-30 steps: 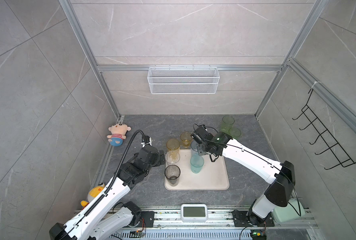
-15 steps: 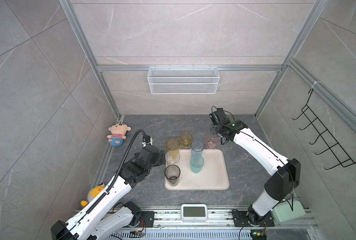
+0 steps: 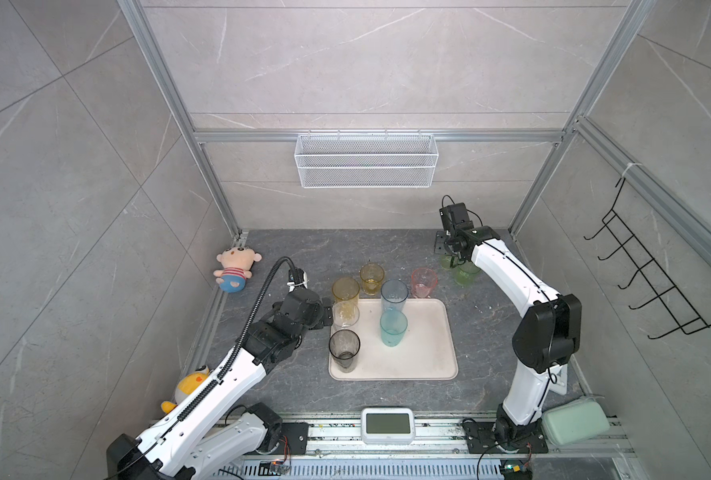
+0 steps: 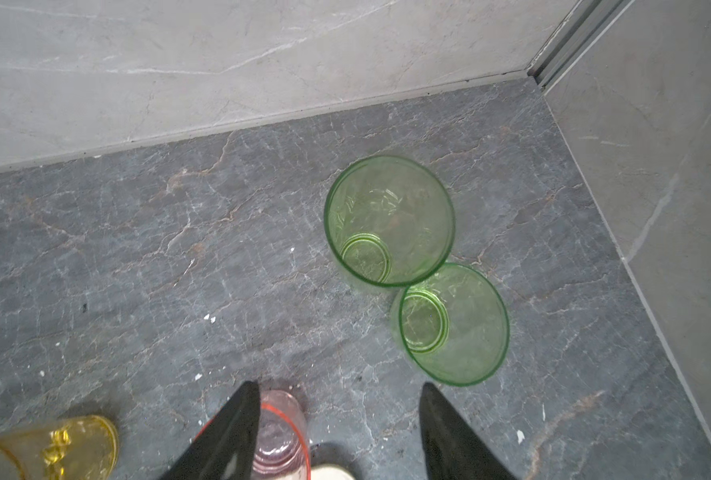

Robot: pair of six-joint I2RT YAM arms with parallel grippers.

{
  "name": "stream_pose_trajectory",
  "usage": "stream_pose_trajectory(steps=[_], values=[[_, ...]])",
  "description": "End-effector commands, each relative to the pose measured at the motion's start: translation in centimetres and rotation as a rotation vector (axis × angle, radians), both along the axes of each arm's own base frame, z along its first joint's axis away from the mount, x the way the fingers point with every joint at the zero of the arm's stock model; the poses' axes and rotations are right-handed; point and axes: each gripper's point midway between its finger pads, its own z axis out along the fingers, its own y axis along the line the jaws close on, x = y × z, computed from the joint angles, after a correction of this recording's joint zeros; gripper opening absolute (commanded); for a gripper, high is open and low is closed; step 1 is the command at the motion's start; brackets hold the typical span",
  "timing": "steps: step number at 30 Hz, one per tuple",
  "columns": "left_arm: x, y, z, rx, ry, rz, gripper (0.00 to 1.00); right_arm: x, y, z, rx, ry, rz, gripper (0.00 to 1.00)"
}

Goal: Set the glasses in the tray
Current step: 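Open the right gripper and move it toward the green glasses, then lower the right gripper over the nearer green glass and close on it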

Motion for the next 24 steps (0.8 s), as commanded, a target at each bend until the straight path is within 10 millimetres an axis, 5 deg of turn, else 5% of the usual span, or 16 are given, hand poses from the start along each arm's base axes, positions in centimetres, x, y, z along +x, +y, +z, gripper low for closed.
stream_pose_trajectory(steps=[1,24], values=[[1.0,-0.5,2.0,-0.021,-0.060,-0.010,1.00,1.6,-0.6,0.0,0.049,-0.016,-0.018,0.65],[1.7,-1.3,2.6,-0.017,-0.057,-0.028,1.00,5.3,-7.1,-2.8,0.143,-0.036,-0.206,0.64]])
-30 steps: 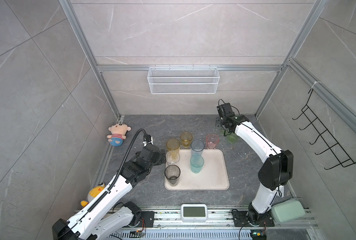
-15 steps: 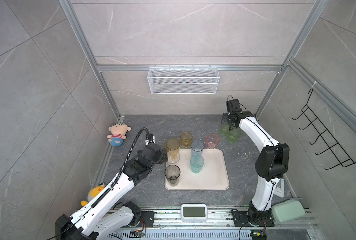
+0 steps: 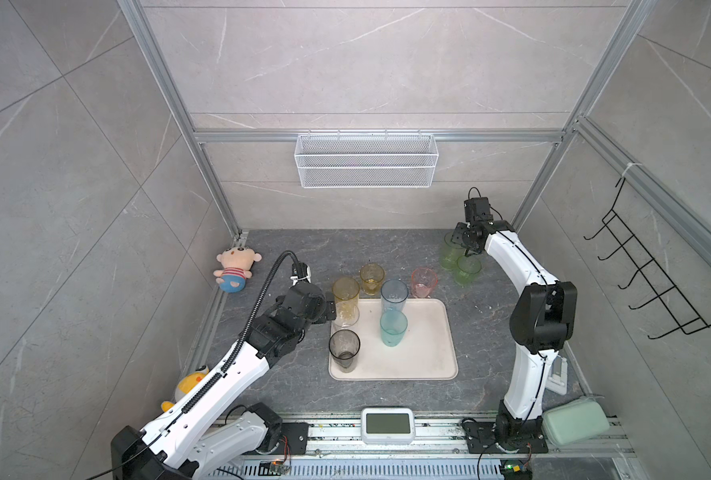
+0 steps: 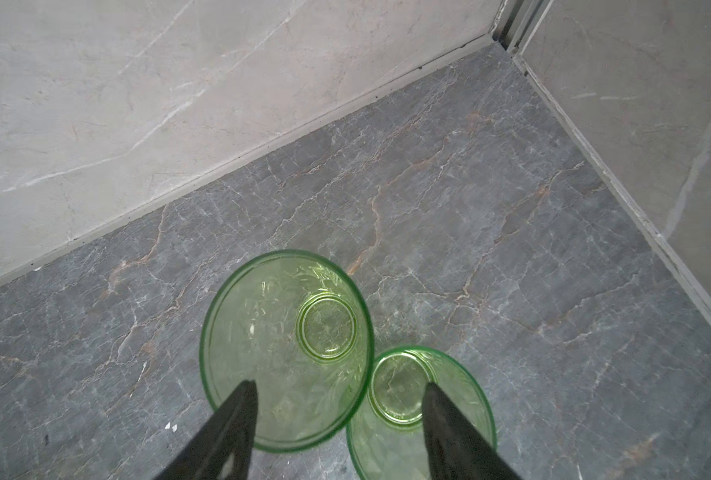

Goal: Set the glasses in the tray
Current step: 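Lower the right gripper over the nearer green glass and close on it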

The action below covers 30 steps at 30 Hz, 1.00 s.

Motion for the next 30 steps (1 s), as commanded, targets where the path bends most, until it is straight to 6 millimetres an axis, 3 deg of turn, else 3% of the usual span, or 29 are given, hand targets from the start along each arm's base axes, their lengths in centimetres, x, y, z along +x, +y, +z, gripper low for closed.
stream_pose_trajectory(steps=[1,30], values=[[0.6,-0.4,1.5,-0.016,-0.039,-0.013,1.00,1.0,-0.5,0.0,0.000,-0.029,-0.035,0.63],[1.0,-0.9,1.0,-0.011,-0.025,-0.020,1.00,1.5,-1.3,-3.5,0.038,0.019,-0.069,0.51]])
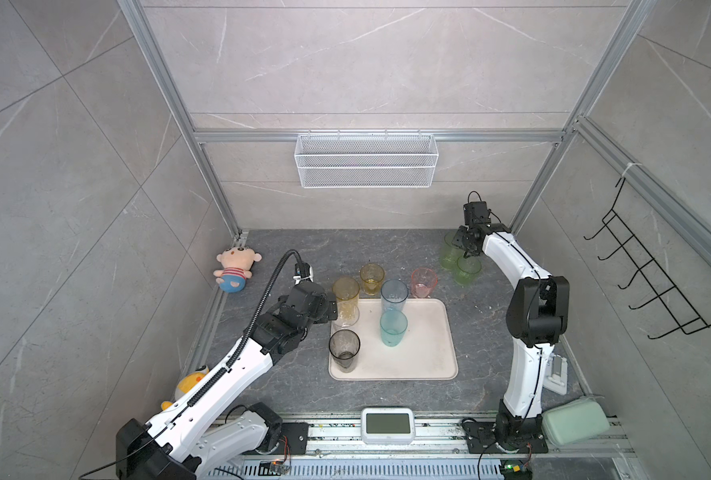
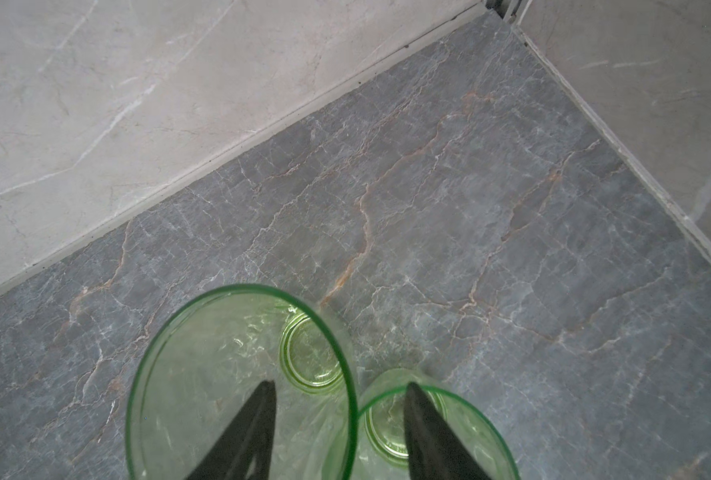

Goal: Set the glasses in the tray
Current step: 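Lower the right gripper over the nearer green glass and close on it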

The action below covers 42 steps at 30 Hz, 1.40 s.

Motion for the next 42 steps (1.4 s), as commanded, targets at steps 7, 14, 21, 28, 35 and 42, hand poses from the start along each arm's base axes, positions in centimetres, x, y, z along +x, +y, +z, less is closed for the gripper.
stream_pose_trajectory(steps=[7,14,21,28,35,42], values=[[0.7,-0.5,1.8,-0.027,-0.046,-0.017,1.00,0.2,-0.2,-1.2,0.024,0.013,-0.010,0.45],[0.7,-0.6,1.8,-0.028,-0.045,-0.017,1.00,0.1,-0.1,-1.7,0.033,0.021,-0.007,0.40],[0.7,-0.6,1.7,-0.028,-0.042,-0.015,1.00,0.1,0.1,-2.3,0.045,0.032,0.001,0.35],[0.7,-0.6,1.6,-0.030,-0.040,-0.015,1.00,0.0,0.3,-2.6,0.053,0.038,0.006,0.28],[0.7,-0.6,1.6,-0.031,-0.039,-0.013,1.00,0.0,0.3,-2.4,0.056,0.033,0.011,0.21],[0.7,-0.6,1.6,-0.031,-0.038,-0.015,1.00,0.0,0.6,-2.1,0.065,0.029,0.024,0.14]])
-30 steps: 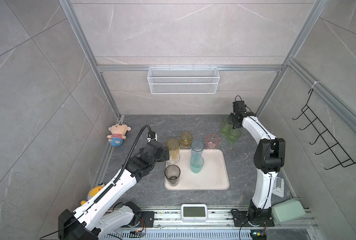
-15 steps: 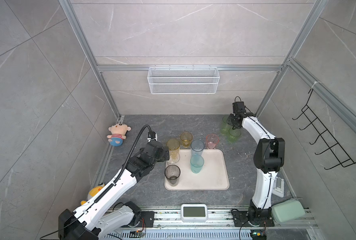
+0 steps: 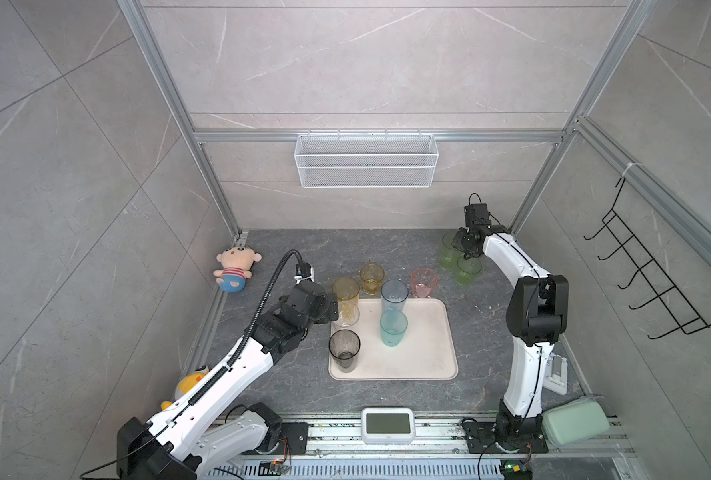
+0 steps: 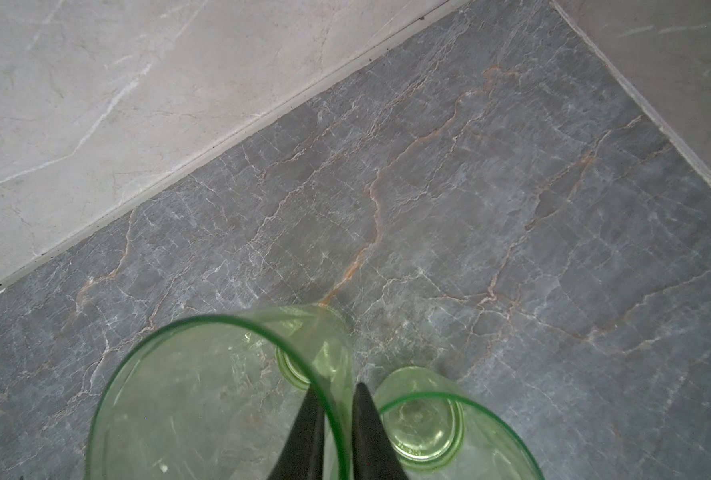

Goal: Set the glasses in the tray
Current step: 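Lower the right gripper over the nearer green glass and close on it, then lift the green glass and carry it toward the tray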

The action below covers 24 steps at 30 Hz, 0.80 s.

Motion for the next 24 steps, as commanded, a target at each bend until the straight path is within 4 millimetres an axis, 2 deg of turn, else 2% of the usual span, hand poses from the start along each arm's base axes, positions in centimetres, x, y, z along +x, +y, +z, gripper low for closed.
stream_pose_trajectory(steps=[1,7,13,24], values=[[0.7,-0.4,1.7,-0.025,-0.045,-0.004,1.00,-0.2,0.3,-0.8,0.020,0.013,0.007,0.12],[0.7,-0.5,1.6,-0.025,-0.041,-0.007,1.00,-0.2,0.6,-0.2,0.028,-0.001,0.019,0.08],[0.7,-0.5,1.4,-0.024,-0.034,-0.008,1.00,-0.3,1.0,1.3,0.050,-0.036,0.035,0.03],[0.7,-0.5,1.5,-0.025,-0.036,-0.008,1.00,-1.3,2.9,3.7,0.087,-0.084,0.114,0.00]])
